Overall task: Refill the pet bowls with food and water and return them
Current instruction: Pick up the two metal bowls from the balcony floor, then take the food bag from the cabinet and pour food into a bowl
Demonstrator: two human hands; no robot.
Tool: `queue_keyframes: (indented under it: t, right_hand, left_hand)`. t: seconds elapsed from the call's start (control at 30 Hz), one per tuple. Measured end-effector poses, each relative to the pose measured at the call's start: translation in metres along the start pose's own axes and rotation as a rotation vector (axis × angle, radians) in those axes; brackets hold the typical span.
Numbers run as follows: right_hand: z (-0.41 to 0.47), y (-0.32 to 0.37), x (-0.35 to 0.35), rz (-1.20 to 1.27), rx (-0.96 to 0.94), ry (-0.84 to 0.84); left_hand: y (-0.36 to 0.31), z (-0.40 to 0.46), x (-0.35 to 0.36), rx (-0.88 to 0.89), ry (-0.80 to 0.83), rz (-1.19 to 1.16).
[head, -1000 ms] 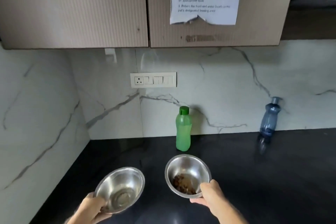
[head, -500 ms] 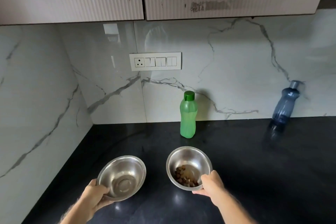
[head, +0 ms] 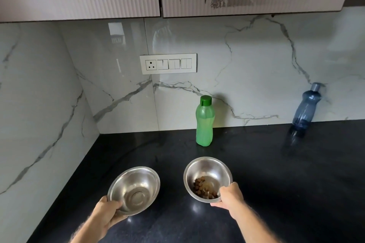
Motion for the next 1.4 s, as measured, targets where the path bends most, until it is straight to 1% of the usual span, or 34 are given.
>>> queue_keyframes:
  t: [0.17,0.27,0.4,0.47,0.5,0.57,0.63,0.77,0.87,0.93,1.03,1.07,1.13,1.2,1.3,1.4]
  right_hand:
    - [-0.001,-0.002,0.001,0.014,0.018,-0.011]
    - [-0.001,0.001,-0.001,0.019,0.017,-0.014]
    - [0.0,0.001,-0.005,0.013,0.07,-0.01]
    - [-0.001,0.004,-0.013,-0.04,0.101,-0.069]
    - [0.0,0.007,-0.018,-0.087,0.106,-0.126]
    - [0.002,0.015,-0.027,-0.154,0.11,-0.219]
    - [0.005,0.028,-0.031,-0.207,0.11,-0.254]
    - [0.006,0.059,-0.034,-0.251,0.112,-0.255]
    - [0.001,0.083,-0.031,-0.263,0.068,-0.235]
    - [-0.001,0.107,-0.026,-0.244,-0.04,-0.196]
    - [-0.016,0.159,-0.015,-0.2,-0.31,-0.077]
    - [-0.024,0.18,-0.014,-0.203,-0.399,-0.065]
    - [-0.047,0.226,-0.015,-0.262,-0.573,-0.098]
    - [-0.076,0.273,-0.018,-0.379,-0.787,-0.181]
    - [-0.128,0.335,-0.024,-0.6,-1.175,-0.402]
    - [-0.183,0.384,-0.033,-0.658,-1.515,-0.641]
  left_hand:
    - [0.001,0.005,0.003,-0.017,0.009,-0.035]
    - [0.001,0.007,0.003,-0.021,0.01,-0.018]
    - [0.0,0.007,0.004,-0.027,0.0,0.07]
    - [-0.004,0.006,0.001,-0.026,-0.08,0.19]
    - [-0.009,0.006,-0.002,0.0,-0.15,0.311]
    - [-0.023,0.008,-0.008,0.123,-0.289,0.573]
    - [-0.042,0.006,-0.005,0.279,-0.348,0.667]
    - [-0.077,-0.006,0.022,0.498,-0.29,0.71]
    - [-0.101,-0.021,0.043,0.653,-0.253,0.764]
    - [-0.12,-0.031,0.056,0.741,-0.229,0.805]
    - [-0.157,-0.049,0.072,0.866,-0.225,0.828]
    - [-0.171,-0.056,0.077,0.911,-0.232,0.834]
    - [-0.205,-0.074,0.085,1.002,-0.254,0.853]
    - [-0.242,-0.095,0.093,1.104,-0.284,0.89]
    - [-0.298,-0.135,0.107,1.312,-0.347,1.009]
    - [-0.352,-0.183,0.116,1.562,-0.495,1.143]
Point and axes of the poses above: each hand's wrist, its own z-axis towards the middle knuckle, its own x-axis out of the palm, y = z × x, the point moved 5 cm from there along z, towards the middle knuckle, and after that the axes turned 1 degree about -x, right-handed, at the moved point
